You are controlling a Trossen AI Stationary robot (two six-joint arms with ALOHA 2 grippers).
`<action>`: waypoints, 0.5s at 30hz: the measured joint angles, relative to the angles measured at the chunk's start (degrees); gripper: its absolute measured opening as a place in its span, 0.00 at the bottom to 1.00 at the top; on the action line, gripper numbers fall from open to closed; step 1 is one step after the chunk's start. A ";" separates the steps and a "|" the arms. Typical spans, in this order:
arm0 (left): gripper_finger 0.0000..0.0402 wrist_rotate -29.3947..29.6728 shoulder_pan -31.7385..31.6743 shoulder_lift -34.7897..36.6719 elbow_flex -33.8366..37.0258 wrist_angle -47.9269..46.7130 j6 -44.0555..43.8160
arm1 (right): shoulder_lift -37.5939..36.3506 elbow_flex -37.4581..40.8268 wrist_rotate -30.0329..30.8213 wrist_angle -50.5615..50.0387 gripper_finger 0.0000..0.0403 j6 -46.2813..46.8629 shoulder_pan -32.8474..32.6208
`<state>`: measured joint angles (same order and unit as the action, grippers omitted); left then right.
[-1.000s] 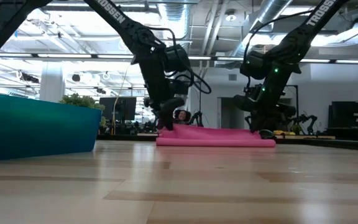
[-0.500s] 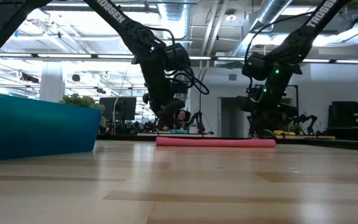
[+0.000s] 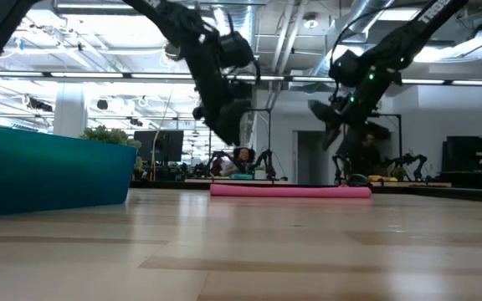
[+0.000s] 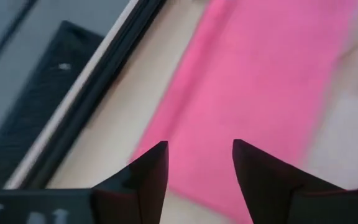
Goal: Fold microfiber towels
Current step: Fold the pink microfiber towel
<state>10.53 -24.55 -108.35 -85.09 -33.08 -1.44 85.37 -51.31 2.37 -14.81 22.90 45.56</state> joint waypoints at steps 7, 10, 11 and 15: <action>0.41 -13.79 0.13 3.60 -0.36 1.47 -8.47 | -5.56 -0.13 0.20 -7.16 0.51 0.02 -0.17; 0.40 -18.10 0.86 3.50 -0.36 1.60 -9.86 | -6.03 -0.11 0.36 -11.41 0.50 0.02 -0.17; 0.40 -18.24 1.20 3.46 -0.28 1.75 -10.37 | -5.82 -0.11 0.37 -12.77 0.50 0.02 -0.18; 0.40 -17.25 2.62 3.29 -0.10 1.51 -11.10 | -5.06 -0.06 0.29 -16.12 0.50 0.02 -0.41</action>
<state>-6.72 -21.93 -105.06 -85.19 -31.57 -12.53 80.30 -51.37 2.66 -30.93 22.92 45.15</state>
